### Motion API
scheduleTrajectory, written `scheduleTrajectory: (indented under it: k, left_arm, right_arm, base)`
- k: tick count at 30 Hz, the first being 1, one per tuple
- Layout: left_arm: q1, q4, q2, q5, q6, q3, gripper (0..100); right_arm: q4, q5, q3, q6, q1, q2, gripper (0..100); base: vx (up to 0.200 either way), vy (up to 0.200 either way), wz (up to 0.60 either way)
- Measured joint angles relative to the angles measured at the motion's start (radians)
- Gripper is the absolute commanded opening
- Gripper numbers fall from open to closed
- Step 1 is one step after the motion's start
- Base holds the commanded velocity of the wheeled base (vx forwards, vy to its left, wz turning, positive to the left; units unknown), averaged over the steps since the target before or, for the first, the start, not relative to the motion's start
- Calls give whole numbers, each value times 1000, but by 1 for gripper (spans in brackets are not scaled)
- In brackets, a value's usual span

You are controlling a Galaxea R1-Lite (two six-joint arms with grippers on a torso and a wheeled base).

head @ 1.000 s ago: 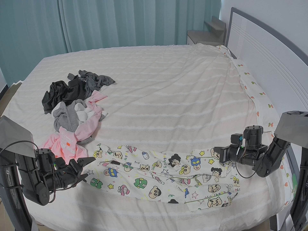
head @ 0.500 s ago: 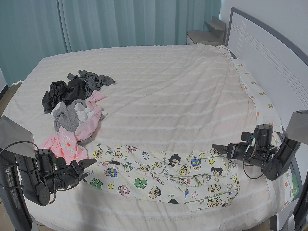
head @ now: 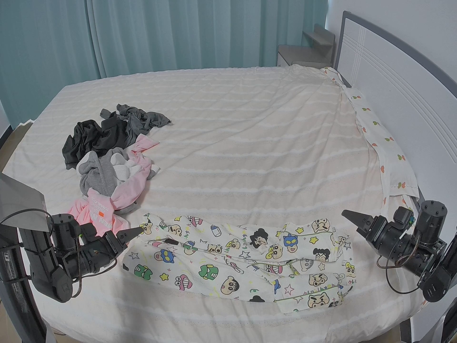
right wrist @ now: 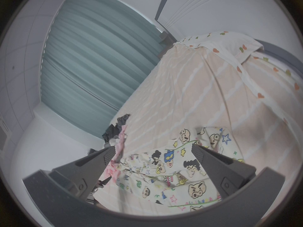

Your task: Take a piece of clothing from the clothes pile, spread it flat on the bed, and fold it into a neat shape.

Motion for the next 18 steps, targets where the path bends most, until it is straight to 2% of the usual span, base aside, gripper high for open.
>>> scheduleTrajectory:
  k: [5, 9, 14, 18]
  left_arm:
    - [-5, 160, -18, 22, 45, -85, 100]
    - [-8, 445, -44, 70, 99, -201, 100]
    - [-17, 697, -67, 141, 153, -361, 100]
    - [-34, 764, -77, 177, 184, -440, 100]
  right_arm:
    - [-27, 6, 37, 16, 9, 27, 100]
    - [-28, 7, 51, 20, 15, 52, 100]
    - [-28, 9, 55, 23, 19, 76, 100]
    - [-29, 9, 56, 24, 26, 94, 100]
  base:
    - [0, 0, 0]
    - [0, 0, 0]
    - [0, 0, 0]
    - [0, 0, 0]
